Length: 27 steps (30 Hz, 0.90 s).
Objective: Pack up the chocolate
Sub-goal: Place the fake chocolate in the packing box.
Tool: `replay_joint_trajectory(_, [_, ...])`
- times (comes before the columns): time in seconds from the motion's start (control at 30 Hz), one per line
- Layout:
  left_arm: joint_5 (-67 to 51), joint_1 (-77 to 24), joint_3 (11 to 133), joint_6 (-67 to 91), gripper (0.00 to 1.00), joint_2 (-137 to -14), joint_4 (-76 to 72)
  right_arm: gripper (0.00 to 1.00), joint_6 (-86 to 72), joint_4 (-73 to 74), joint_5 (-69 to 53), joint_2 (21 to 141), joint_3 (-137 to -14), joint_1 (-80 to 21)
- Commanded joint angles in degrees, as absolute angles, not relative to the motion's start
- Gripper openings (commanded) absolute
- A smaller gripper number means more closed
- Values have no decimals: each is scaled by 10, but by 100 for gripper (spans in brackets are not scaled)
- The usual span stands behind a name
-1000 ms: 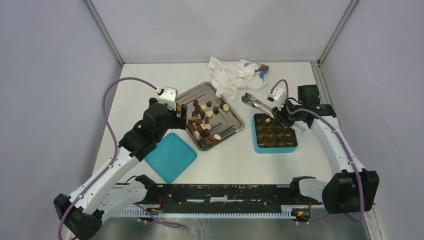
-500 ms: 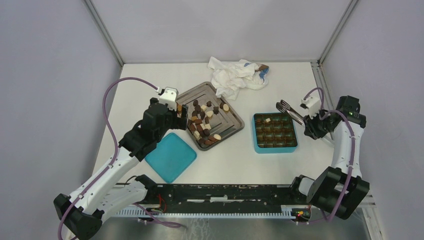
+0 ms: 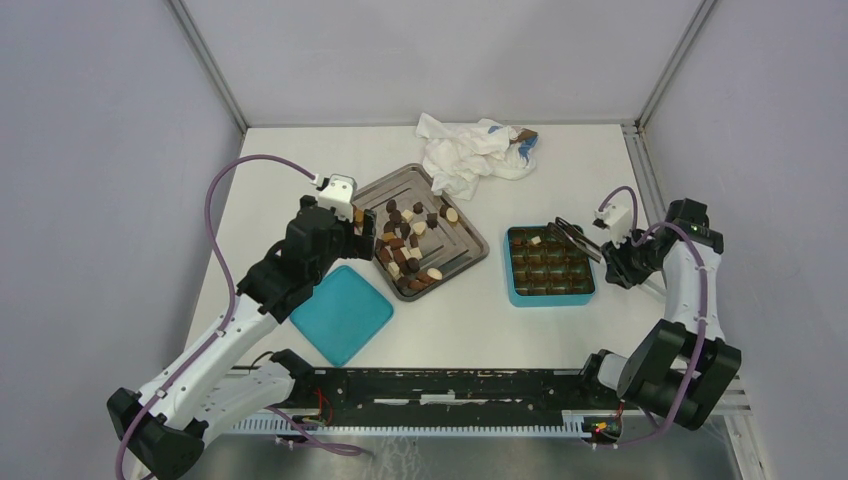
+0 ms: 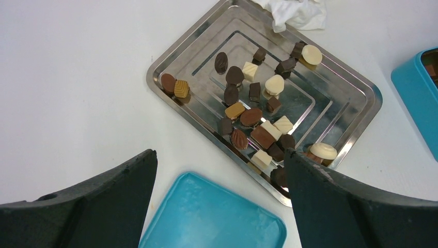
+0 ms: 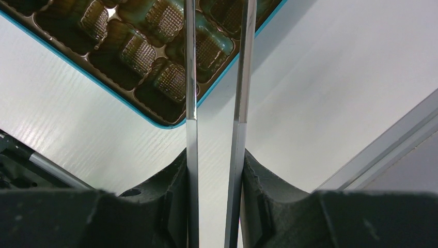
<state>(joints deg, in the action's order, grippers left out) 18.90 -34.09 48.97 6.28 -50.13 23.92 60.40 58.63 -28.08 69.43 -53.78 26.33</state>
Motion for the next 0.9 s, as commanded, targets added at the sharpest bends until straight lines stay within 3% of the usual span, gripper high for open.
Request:
replay_joint_trajectory(0.0, [179,-338,493,38,97,-490,222,16,611,563,-283,703,-538,265])
replay_joint_trajectory(0.87, [178,-338,493,38,97,-491,222,45,600,550,-272,722,-542,258])
